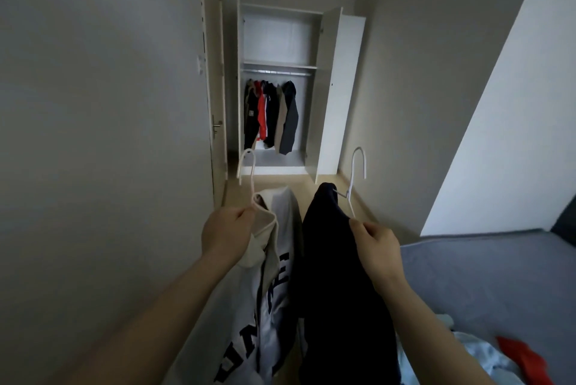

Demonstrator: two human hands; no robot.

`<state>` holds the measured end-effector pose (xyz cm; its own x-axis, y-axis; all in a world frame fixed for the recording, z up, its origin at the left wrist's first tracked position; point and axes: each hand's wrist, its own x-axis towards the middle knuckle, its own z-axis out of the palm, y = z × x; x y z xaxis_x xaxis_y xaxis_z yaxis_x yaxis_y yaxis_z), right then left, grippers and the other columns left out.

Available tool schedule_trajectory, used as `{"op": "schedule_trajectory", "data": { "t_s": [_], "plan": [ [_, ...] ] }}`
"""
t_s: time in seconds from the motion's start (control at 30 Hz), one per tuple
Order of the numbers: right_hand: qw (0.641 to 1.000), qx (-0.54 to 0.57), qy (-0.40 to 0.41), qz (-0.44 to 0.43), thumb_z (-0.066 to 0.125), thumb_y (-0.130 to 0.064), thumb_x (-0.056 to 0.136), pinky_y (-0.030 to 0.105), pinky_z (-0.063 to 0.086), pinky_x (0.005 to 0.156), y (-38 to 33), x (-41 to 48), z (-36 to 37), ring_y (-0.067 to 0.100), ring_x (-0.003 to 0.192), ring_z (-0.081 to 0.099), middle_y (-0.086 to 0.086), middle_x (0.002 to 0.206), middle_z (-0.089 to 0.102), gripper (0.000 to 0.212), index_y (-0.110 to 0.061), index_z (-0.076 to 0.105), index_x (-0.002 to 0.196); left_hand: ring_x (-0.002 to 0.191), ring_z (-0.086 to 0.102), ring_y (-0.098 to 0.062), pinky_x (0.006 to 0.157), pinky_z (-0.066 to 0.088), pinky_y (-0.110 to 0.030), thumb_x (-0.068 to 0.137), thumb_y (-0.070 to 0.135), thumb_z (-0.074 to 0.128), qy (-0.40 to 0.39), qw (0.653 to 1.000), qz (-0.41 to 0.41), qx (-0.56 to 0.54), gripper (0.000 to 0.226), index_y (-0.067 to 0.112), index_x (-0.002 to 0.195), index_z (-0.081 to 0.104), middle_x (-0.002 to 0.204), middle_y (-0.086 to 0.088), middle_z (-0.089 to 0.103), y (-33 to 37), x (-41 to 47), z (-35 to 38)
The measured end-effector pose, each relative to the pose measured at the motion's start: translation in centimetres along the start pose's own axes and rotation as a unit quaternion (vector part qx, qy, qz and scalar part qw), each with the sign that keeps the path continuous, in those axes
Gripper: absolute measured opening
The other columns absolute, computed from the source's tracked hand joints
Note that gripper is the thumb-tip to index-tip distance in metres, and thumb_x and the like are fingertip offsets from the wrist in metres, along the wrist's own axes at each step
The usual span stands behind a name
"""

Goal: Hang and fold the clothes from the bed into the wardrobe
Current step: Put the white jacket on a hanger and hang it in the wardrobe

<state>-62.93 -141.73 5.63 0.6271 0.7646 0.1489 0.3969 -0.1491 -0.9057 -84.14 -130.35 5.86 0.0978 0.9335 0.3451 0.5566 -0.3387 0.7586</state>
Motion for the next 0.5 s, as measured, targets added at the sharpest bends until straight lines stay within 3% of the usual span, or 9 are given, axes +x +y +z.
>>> {"op": "schedule_trajectory", "data": {
  "t_s": [0.17,0.3,0.5],
  "plan": [
    [0.999,-0.035,0.019,-0.008,0.050,-0.027,0.093,0.028,0.028,0.052,1.2,5.8,0.8,0.013,0.052,0.036,0.001,0.053,0.039,0.040,-0.006,0.048,0.059,0.047,0.040,-0.017,0.050,0.025,-0.029,0.095,0.032,0.049,-0.019,1.000,0.001,0.011,0.054,0.019,0.044,0.038,0.046,0.001,0.039,-1.1,5.9,3.6],
    [0.998,-0.047,0.033,0.003,0.052,-0.027,0.093,0.029,0.027,0.052,2.4,11.6,2.4,0.015,0.053,0.036,0.005,0.056,0.040,0.041,0.000,0.049,0.061,0.047,0.035,-0.016,0.051,0.023,-0.030,0.092,0.022,0.050,-0.021,0.999,0.015,0.021,0.050,0.019,0.045,0.033,0.046,0.000,0.036,-1.9,10.9,6.8],
    [0.999,-0.043,0.023,0.016,0.055,-0.029,0.091,0.029,0.031,0.054,4.2,20.6,4.0,0.019,0.057,0.043,0.009,0.060,0.047,0.042,0.010,0.059,0.076,0.049,0.036,-0.017,0.053,0.026,-0.029,0.090,0.020,0.048,-0.028,0.999,0.013,0.037,0.043,0.017,0.050,0.035,0.051,-0.004,0.040,-2.6,18.2,11.7]
  ]
}}
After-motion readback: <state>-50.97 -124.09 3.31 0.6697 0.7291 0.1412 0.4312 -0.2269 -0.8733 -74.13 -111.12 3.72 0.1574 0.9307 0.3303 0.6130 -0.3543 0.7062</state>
